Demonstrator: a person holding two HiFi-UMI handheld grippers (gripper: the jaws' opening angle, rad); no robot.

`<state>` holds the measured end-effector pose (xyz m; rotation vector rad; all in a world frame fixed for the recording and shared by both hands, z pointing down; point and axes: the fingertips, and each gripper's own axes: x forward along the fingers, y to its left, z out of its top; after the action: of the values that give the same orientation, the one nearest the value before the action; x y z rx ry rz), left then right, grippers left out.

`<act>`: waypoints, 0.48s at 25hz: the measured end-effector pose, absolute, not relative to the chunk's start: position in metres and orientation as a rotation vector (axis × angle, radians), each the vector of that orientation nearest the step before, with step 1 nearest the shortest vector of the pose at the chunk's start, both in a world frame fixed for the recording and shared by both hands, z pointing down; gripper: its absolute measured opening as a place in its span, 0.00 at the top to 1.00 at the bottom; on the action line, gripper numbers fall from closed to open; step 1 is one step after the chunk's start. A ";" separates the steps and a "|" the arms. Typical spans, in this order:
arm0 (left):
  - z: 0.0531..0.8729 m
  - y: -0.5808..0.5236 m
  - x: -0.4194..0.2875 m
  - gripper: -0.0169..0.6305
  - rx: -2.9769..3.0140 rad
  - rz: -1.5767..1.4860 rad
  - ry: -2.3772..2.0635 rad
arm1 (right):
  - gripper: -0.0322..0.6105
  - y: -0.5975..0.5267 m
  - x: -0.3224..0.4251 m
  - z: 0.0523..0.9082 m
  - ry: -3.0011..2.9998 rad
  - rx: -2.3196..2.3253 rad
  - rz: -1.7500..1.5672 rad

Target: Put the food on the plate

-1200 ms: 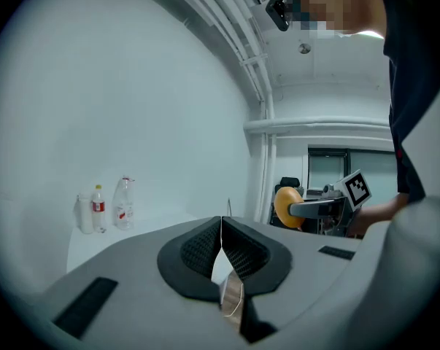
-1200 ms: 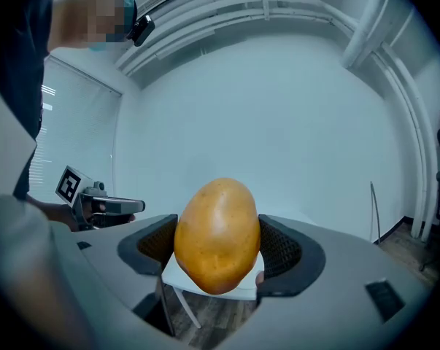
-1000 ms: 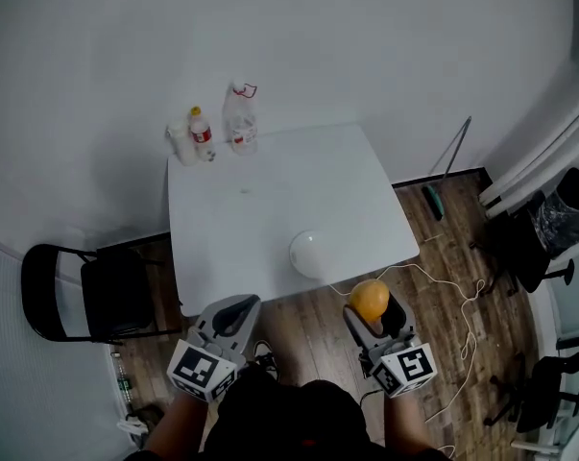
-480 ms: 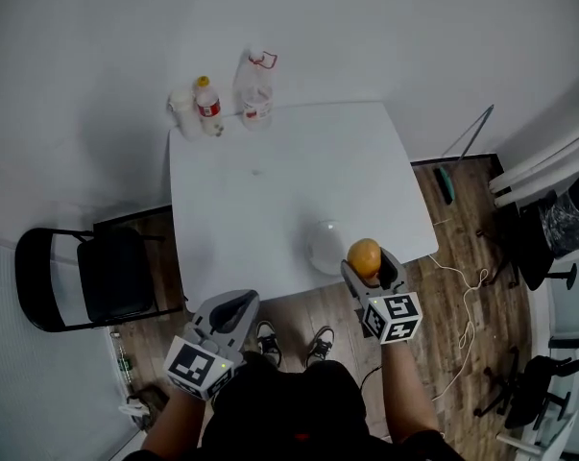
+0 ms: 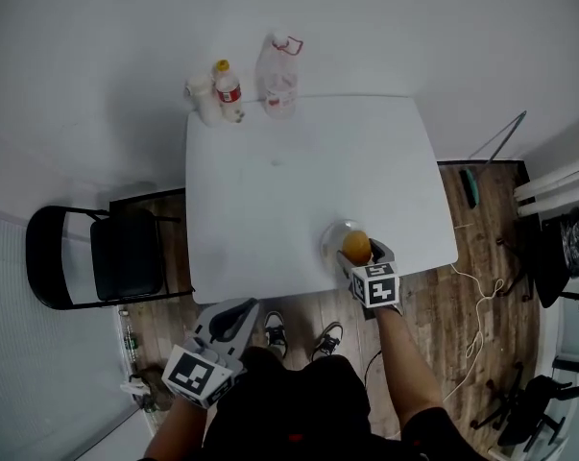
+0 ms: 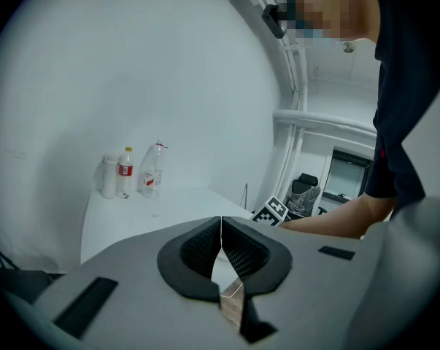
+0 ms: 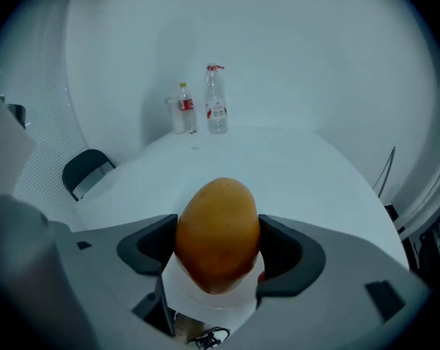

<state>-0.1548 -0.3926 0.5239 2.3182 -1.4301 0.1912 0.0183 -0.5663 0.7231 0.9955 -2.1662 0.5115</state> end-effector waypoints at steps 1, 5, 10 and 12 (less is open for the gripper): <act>0.525 -0.391 -0.155 0.94 2.307 0.194 -1.438 | 0.39 -0.566 0.018 0.731 -2.146 0.982 0.515; 0.528 -0.392 -0.155 0.94 2.271 0.205 -1.460 | 0.39 -0.569 0.015 0.748 -2.100 0.934 0.507; 0.524 -0.395 -0.140 0.94 2.315 0.226 -1.421 | 0.39 -0.571 0.013 0.755 -2.088 0.876 0.502; 0.521 -0.400 -0.135 0.94 2.331 0.229 -1.407 | 0.39 -0.574 0.014 0.750 -2.104 0.882 0.498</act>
<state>-0.1348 -0.3998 0.5214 2.3313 -1.4073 0.2289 0.0136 -0.5744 0.7499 0.8823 -2.1041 0.4980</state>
